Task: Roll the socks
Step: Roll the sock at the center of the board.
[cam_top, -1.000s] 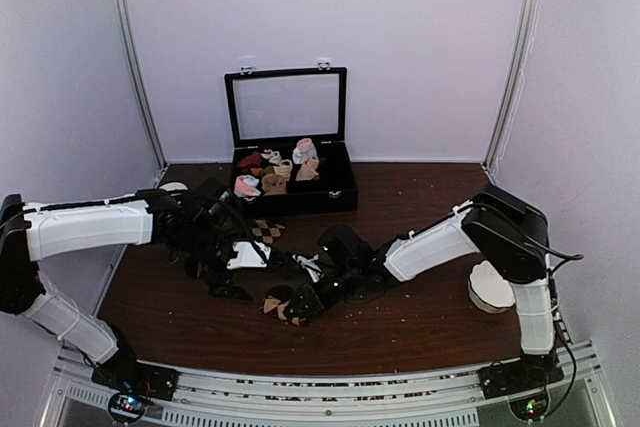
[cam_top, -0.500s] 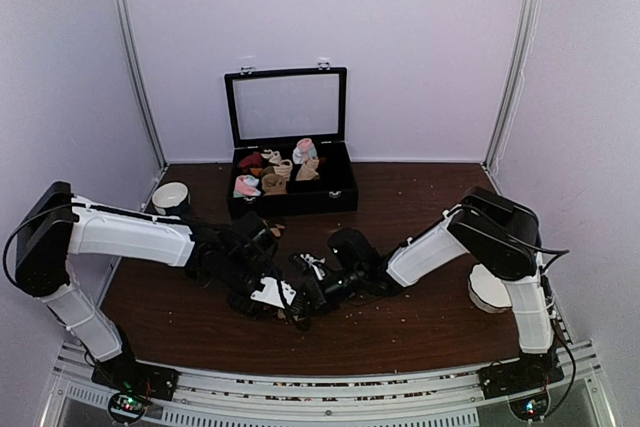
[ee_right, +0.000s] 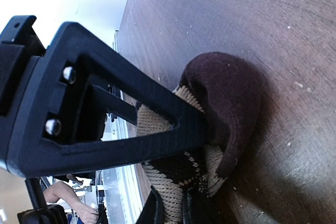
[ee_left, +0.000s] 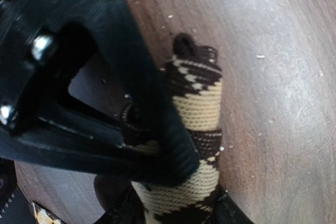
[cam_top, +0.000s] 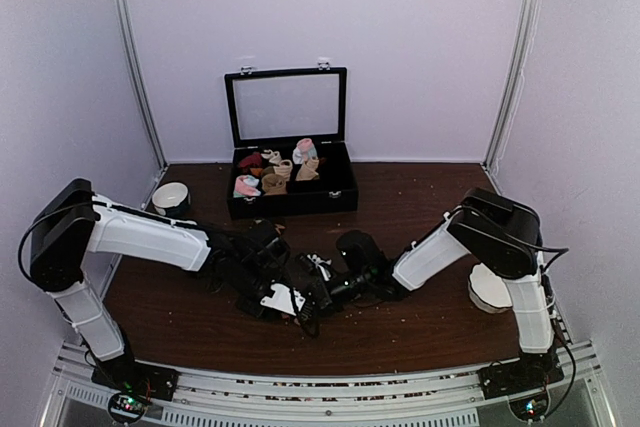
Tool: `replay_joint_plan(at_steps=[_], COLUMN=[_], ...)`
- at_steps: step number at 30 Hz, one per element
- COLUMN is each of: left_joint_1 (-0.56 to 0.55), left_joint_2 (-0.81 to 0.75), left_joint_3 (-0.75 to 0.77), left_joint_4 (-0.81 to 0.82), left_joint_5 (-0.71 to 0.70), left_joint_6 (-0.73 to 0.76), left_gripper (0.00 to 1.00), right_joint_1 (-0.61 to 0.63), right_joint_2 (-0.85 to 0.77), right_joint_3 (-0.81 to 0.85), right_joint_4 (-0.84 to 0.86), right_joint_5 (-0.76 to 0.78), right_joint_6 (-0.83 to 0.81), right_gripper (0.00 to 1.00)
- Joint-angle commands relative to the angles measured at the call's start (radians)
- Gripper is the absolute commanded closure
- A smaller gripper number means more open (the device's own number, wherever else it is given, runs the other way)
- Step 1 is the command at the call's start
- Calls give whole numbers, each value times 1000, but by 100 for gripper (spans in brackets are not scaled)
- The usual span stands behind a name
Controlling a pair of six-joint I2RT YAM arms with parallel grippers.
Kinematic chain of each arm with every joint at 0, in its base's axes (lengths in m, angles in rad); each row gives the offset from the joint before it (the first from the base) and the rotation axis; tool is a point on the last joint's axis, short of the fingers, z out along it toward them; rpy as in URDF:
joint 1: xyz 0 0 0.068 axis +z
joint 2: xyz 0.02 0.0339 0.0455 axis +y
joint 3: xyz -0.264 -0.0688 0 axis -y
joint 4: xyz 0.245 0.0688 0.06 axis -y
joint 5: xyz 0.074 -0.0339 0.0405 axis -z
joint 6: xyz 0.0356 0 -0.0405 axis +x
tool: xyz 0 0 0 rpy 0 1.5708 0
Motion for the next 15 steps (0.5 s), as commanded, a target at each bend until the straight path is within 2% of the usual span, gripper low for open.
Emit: replay_joint_plan(at_steps=[1, 3, 5, 7, 9, 11, 15], left_joint_1=[-3, -3, -3, -3, 2, 15, 34], left_joint_2=[25, 41, 60, 68, 69, 71, 94], left_joint_3=[4, 15, 30, 43, 57, 79, 121], left_joint_4=[-9, -5, -24, -44, -63, -90, -131], left_joint_5=[-16, -31, -27, -15, 8, 40, 70], left_joint_6=[-30, -47, -59, -69, -85, -94, -108], left_gripper=[63, 82, 100, 100, 100, 100, 100], right_joint_1=[-11, -11, -11, -13, -19, -21, -36], right_joint_2=[66, 66, 59, 40, 8, -51, -159], right_joint_3=[-59, -58, -61, -74, -90, -113, -183], right_joint_4=[-180, -171, -174, -210, -284, -367, -477], right_joint_5=[52, 48, 55, 84, 142, 219, 377], right_joint_6=[17, 26, 20, -13, -88, -175, -294], right_gripper=[99, 98, 91, 80, 65, 59, 37])
